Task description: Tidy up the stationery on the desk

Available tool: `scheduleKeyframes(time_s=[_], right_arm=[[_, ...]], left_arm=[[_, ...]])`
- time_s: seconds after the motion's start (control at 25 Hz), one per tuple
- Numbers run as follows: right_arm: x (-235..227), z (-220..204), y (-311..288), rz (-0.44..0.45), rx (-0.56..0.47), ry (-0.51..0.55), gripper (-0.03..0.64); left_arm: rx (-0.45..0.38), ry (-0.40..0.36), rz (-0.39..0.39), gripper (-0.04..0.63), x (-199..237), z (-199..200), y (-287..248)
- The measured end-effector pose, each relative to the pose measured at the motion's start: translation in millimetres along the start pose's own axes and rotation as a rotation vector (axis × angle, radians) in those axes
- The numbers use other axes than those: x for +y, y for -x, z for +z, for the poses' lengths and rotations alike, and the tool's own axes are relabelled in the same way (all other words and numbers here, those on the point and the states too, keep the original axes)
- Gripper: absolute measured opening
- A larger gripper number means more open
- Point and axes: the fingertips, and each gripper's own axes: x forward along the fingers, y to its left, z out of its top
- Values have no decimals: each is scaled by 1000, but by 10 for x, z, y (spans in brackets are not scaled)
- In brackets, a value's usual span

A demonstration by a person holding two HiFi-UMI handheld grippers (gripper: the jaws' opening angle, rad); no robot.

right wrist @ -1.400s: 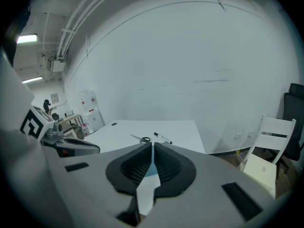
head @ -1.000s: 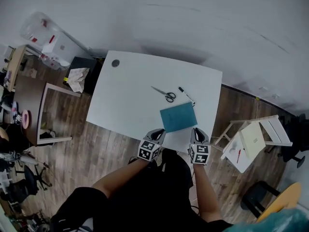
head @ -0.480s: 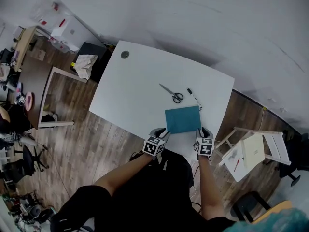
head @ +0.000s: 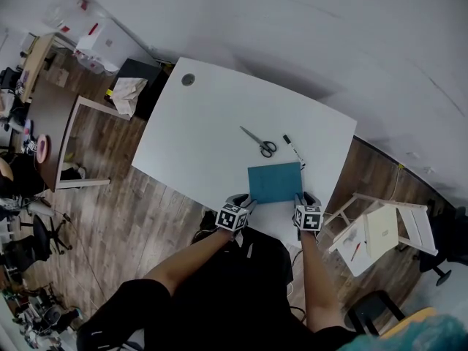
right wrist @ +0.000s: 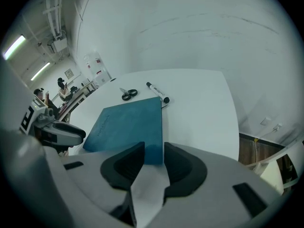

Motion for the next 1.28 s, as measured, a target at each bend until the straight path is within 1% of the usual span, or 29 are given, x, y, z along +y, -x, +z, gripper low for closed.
scheduleKeyframes(time_s=[0.12, 0.24, 0.36, 0.4, 0.48, 0.56, 0.64, 0.76, 0.92, 1.08, 1.28], right_arm=[[13, 13, -6, 10, 4, 32, 118], [11, 1, 0, 8, 6, 27, 118], [12, 3, 3, 7, 8, 11, 118], [25, 6, 6, 8, 9, 5, 118], [56, -18, 14, 4, 16, -10, 120], [94, -60, 12, -7, 26, -25, 120], [157, -75, 3, -15, 31, -35, 120], [312, -84, -3, -17, 34, -41, 120], [603, -110, -37, -14, 44, -60, 120], [972, -121, -145, 0, 63, -68, 126], [1435, -75, -294, 11, 89, -95, 126]], left_arm=[[29, 36, -17, 149, 15, 4, -63], [56, 66, -25, 149, 22, -12, -105], [40, 135, -63, 147, 23, -2, -112], [37, 142, -76, 147, 24, 2, -102], [45, 120, -87, 147, 35, -12, -75], [59, 86, -84, 147, 78, -20, -55], [63, 70, -80, 147, 151, 13, -30], [70, 71, -74, 147, 281, 73, 47], [104, 70, -73, 147, 517, 71, 188], [103, 50, -53, 147, 796, 187, 419], [97, 98, -47, 147, 1284, 173, 518]])
